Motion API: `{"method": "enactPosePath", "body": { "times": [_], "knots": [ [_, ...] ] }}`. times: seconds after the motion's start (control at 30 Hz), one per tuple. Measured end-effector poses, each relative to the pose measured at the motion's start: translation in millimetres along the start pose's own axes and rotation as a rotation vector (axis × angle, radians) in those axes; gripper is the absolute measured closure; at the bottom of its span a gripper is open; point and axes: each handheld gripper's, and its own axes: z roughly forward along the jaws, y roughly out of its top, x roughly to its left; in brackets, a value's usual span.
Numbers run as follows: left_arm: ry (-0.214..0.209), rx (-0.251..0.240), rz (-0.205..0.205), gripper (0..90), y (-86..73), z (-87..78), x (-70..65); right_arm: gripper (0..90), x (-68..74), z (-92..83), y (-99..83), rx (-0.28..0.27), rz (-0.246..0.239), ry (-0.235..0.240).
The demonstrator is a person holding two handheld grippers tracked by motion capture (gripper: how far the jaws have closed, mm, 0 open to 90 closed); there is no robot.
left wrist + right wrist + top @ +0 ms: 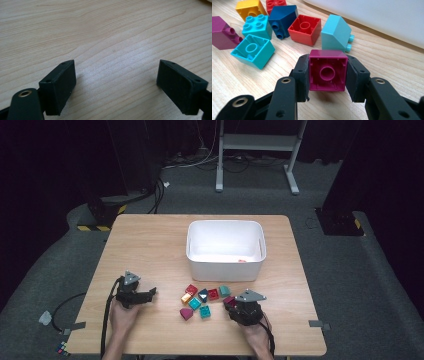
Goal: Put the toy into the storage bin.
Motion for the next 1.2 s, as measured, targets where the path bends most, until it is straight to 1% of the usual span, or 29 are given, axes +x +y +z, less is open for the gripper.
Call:
{"method": "enactPosePath", "body": {
  "times": [0.1,0.13,0.23,0.33,0.43,0.57,0.67,0.83,1.03,1.2],
  "knots": [
    [0.000,0.000,0.000,16.1,0.0,0.0,0.0,58.9,-0.7,-2.7,1.6,-0.002,-0.004,0.011],
    [0.000,0.000,0.000,16.1,0.0,0.0,0.0,58.9,-1.3,-6.0,2.8,-0.009,-0.007,0.017],
    [0.001,0.000,0.000,16.0,0.0,0.0,0.0,58.9,-2.0,-9.7,4.2,-0.014,0.000,0.028],
    [0.001,-0.001,-0.002,16.1,0.0,0.0,-0.2,58.9,-2.9,-13.7,6.3,-0.022,-0.009,0.036],
    [0.001,-0.003,-0.004,16.1,-0.1,0.2,-0.3,58.9,-4.9,-16.6,8.1,-0.027,-0.003,0.047],
    [0.001,-0.003,-0.004,16.0,-0.1,0.2,-0.3,58.9,-7.5,-19.9,10.7,-0.031,0.008,0.052],
    [0.001,-0.003,-0.004,16.0,-0.1,0.2,-0.3,58.9,-9.1,-24.2,13.1,-0.041,0.007,0.051],
    [0.000,-0.003,-0.004,16.0,-0.1,0.2,-0.2,58.9,-14.4,-29.8,16.2,-0.054,0.025,0.053],
    [0.001,0.000,0.000,16.1,0.0,0.0,0.0,58.9,-18.1,-36.9,20.4,-0.065,0.024,0.052],
    [0.000,0.000,-0.001,16.1,0.0,0.0,0.0,58.9,-22.6,-38.2,23.3,-0.068,0.038,0.058]
  ]
}}
